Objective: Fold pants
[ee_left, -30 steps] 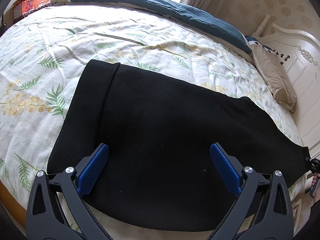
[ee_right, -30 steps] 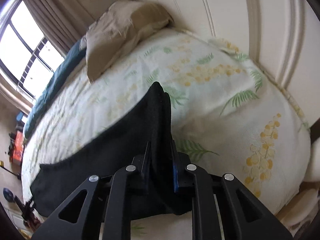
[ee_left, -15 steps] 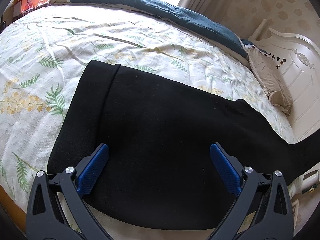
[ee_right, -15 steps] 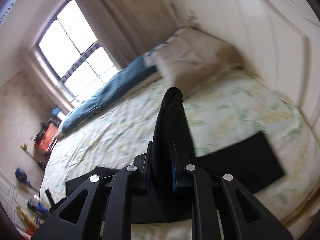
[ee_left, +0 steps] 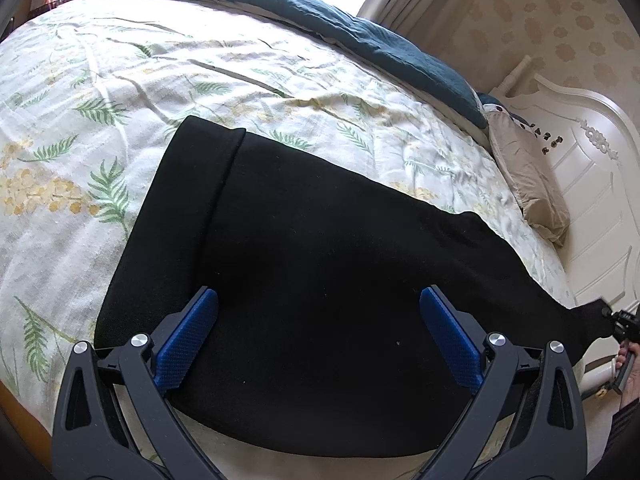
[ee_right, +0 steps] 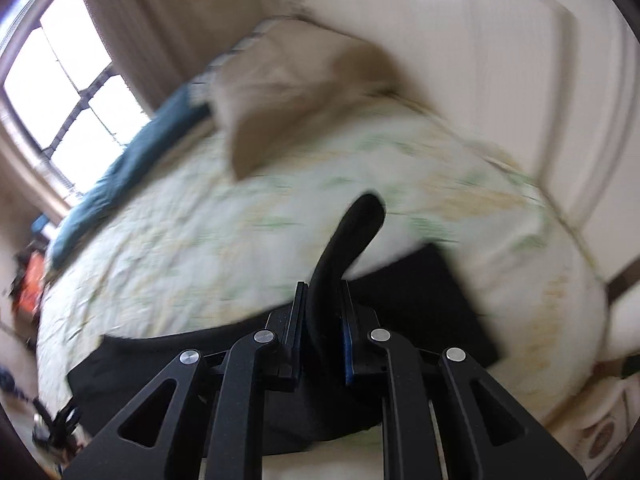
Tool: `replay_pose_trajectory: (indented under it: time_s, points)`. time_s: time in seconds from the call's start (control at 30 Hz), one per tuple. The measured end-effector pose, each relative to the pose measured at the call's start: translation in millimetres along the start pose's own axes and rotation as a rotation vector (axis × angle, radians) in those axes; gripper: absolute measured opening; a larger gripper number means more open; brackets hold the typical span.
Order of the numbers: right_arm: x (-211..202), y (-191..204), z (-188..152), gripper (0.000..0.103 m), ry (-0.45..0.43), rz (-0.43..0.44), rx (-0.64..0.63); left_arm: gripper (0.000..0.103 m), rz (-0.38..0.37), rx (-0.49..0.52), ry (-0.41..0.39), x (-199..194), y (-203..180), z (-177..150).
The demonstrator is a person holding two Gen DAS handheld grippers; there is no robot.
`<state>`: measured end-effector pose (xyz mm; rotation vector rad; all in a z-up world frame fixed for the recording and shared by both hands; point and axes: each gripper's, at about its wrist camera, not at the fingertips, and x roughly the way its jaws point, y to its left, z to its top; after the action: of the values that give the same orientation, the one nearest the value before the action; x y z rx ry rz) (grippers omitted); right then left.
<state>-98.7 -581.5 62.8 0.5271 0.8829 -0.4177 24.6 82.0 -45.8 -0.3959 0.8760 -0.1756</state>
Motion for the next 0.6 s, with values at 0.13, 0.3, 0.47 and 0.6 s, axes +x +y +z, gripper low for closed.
replay_pose_trajectory:
  time_s: [0.13,0.3,0.47,0.6]
  points:
    - [23.2,-56.3,3.3,0.017,0.084,-0.019,0.037,0.1,0.036,0.028,0.002,2.5,-5.1,-1.4]
    - [47.7,-104.1,1.0,0.032,0.172,0.023,0.08,0.1,0.086,0.05,-0.001,5.5,-10.8,-2.9]
    - [64.9,-132.1,1.7,0.061,0.197,0.217,0.146,0.1,0.138,0.057,0.01,10.0,-15.2,-0.7]
    - [77.0,-131.3,-0.1,0.065,0.254,0.426,0.153,0.1,0.157,0.052,0.012,13.1,-14.8,1.2]
